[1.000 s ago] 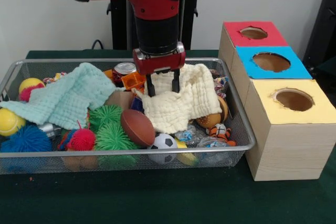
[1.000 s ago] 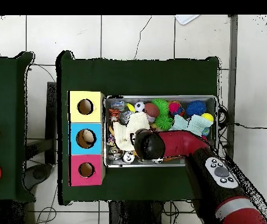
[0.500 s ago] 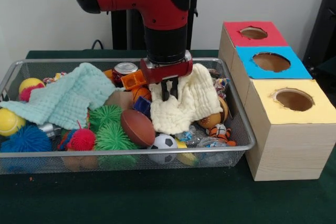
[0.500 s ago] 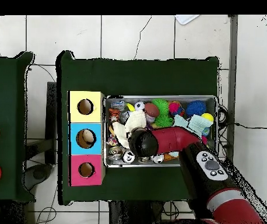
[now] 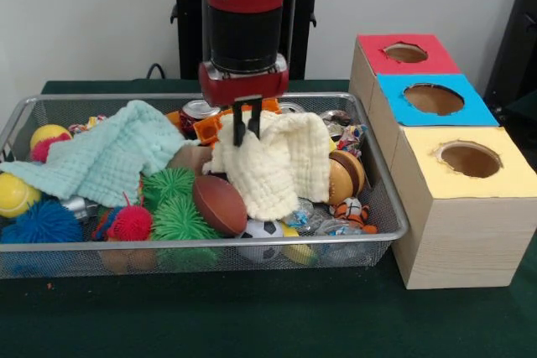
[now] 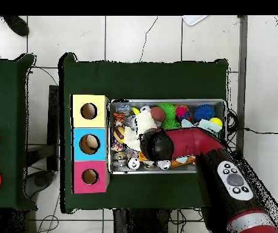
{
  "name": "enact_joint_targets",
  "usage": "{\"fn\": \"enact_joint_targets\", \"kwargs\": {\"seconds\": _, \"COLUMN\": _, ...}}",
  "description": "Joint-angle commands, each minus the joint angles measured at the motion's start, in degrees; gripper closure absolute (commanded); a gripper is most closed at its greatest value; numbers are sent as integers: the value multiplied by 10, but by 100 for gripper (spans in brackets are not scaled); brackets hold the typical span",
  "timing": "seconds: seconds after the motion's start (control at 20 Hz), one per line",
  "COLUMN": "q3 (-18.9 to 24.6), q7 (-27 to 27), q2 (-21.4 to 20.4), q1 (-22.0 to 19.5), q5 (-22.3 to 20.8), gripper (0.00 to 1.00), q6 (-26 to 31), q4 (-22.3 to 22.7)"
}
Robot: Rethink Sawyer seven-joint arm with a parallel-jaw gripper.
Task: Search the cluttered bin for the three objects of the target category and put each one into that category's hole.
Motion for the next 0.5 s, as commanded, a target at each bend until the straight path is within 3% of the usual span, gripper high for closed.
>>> {"fn": "enact_joint_targets", "kwargs": {"seconds": 0.05, "q3": 68, "q7": -233, "q2": -32, "q1": -52, "q5": -36, "gripper": 100, "q6": 138, "q4": -66}}
{"fn": "enact_joint_targets", "kwargs": {"seconds": 0.25, "q3": 106, "q7": -292, "q2": -15, "q1": -92, "q5": -48, "gripper": 100, "q6": 157, "q4": -89}}
{"fn": "enact_joint_targets", "kwargs": {"seconds": 0.5, "q3": 130, "q7": -337, "q2": -3, "q1": -107, "q5": -56, "gripper": 100, "q6": 210, "q4": -134}}
